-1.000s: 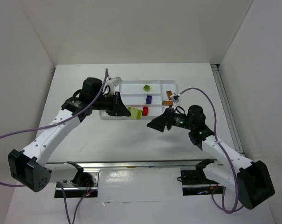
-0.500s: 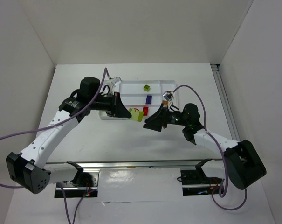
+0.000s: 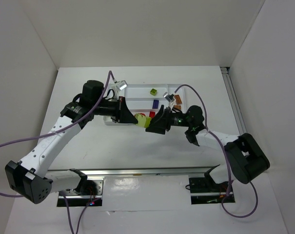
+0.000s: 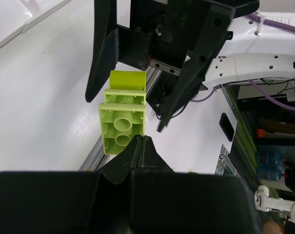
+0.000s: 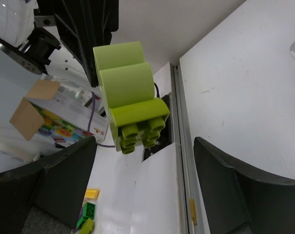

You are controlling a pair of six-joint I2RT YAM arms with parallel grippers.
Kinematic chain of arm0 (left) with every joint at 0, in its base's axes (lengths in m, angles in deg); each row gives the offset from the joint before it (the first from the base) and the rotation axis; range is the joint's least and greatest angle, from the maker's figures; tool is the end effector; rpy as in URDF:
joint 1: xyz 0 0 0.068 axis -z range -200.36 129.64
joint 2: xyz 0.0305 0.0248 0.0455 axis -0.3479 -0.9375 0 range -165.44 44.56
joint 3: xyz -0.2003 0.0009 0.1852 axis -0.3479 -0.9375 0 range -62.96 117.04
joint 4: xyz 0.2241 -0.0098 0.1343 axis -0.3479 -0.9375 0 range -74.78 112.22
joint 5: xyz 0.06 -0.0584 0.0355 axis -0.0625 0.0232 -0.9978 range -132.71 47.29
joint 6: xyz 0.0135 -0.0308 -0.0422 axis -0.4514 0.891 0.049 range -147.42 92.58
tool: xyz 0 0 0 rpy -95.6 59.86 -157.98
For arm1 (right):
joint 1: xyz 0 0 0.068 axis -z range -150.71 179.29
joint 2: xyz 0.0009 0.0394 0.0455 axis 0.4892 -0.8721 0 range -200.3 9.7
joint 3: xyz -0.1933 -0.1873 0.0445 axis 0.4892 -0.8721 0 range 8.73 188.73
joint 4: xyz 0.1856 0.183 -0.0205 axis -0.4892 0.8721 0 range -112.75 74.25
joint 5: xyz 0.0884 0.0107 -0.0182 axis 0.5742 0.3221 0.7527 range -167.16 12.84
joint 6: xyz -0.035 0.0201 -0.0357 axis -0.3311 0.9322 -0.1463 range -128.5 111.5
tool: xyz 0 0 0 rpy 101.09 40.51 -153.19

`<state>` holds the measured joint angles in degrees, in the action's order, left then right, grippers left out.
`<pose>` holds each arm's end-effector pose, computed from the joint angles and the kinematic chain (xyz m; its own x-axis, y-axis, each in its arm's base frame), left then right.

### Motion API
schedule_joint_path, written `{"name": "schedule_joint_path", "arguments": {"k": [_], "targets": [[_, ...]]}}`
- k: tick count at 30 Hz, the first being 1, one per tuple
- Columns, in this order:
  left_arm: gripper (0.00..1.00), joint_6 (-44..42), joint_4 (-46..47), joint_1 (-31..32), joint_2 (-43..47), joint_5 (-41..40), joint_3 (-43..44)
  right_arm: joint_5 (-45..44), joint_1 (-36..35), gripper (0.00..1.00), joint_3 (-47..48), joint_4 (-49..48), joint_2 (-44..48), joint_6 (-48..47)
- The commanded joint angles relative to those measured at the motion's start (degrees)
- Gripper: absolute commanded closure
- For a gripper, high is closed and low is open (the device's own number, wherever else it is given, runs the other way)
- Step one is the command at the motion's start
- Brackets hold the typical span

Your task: Sort the legos into containers by color

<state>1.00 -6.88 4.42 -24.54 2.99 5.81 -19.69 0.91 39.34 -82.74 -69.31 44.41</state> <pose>0.2228 -0.1310 0.3701 -0.8011 0.0036 -0.5985 0.5427 0.4259 -0.7239 0.2220 0.1540 0.2480 -0.6769 0.1219 -0.7259 -0.7334 -0.0277 0.6792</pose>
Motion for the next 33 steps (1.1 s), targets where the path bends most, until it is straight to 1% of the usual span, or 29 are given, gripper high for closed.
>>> {"name": "schedule_joint_path", "arguments": {"k": [1,3,5,7,8,13,16,19,20,23,24,27,28,29,30,31,32,33], "targets": [[1.0,-1.4,2.3,-0.3,2.0,2.0,0.7,0.7,-0.4,0.14,3.5,-8.0,-1.5,2.5],[1.0,-1.4,2.3,-0.3,2.0,2.0,0.7,0.1,-0.4,0.23,3.5,-9.4,-2.0,3.1],[1.0,-1.4,2.3,-0.3,2.0,2.0,0.7,0.1,-0.4,0.3,3.5,-10.1,-2.0,3.7],[1.0,-1.4,2.3,-0.3,2.0,2.0,0.1,0.1,-0.4,0.3,3.5,-10.2,-2.0,3.7],[1.0,-1.4,2.3,-0.3,2.0,2.0,0.1,0.1,-0.4,0.32,3.5,-10.2,-1.5,3.7],[1.0,-1.4,2.3,-0.3,2.0,2.0,-0.4,0.1,-0.4,0.32,4.5,-9.6,-1.5,3.7],[1.0,-1.9,2.3,-0.3,2.0,1.5,-0.4,-0.4,-0.4,0.34,4.5,-10.4,-1.5,4.4],[1.0,-1.9,2.3,-0.3,2.6,1.5,-0.9,-0.4,-0.4,0.46,4.5,-11.0,-1.5,4.9],[1.0,-1.9,2.3,-0.3,2.6,1.5,-0.9,-0.4,-0.4,0.53,4.5,-11.0,-1.5,4.9],[1.0,-1.9,2.3,-0.3,2.6,1.5,-0.9,-1.0,-0.4,0.67,4.5,-11.0,-1.5,4.9],[1.0,-1.9,2.3,-0.3,2.6,1.5,-0.9,-1.5,-0.4,0.77,4.5,-10.1,-1.0,4.9],[1.0,-1.9,2.3,-0.3,2.6,0.5,-0.3,-2.0,-0.4,0.89,4.0,-7.2,0.4,3.4],[0.98,-1.9,1.2,-0.3,2.6,-0.4,-0.3,-2.0,-0.4,0.94,4.0,-6.0,0.9,2.9],[0.88,-2.6,0.3,-0.3,2.6,-1.1,0.3,-2.7,0.2,0.94,4.0,-3.1,2.3,2.2],[0.77,-3.8,-0.6,-0.3,2.6,-1.1,1.1,-3.2,0.2,0.97,4.0,-1.4,3.1,0.6],[0.48,-4.6,-1.5,-0.9,2.0,-1.1,1.1,-3.2,0.7,1.0,4.0,0.7,3.8,-0.4],[0.36,-5.6,-2.5,-0.9,2.0,-1.1,1.9,-3.2,0.7,1.0,4.0,2.7,5.9,-1.5],[0.26,-7.3,-4.5,-0.9,2.0,-1.1,2.6,-3.2,0.7,1.0,4.0,7.1,6.9,-3.7]]}}
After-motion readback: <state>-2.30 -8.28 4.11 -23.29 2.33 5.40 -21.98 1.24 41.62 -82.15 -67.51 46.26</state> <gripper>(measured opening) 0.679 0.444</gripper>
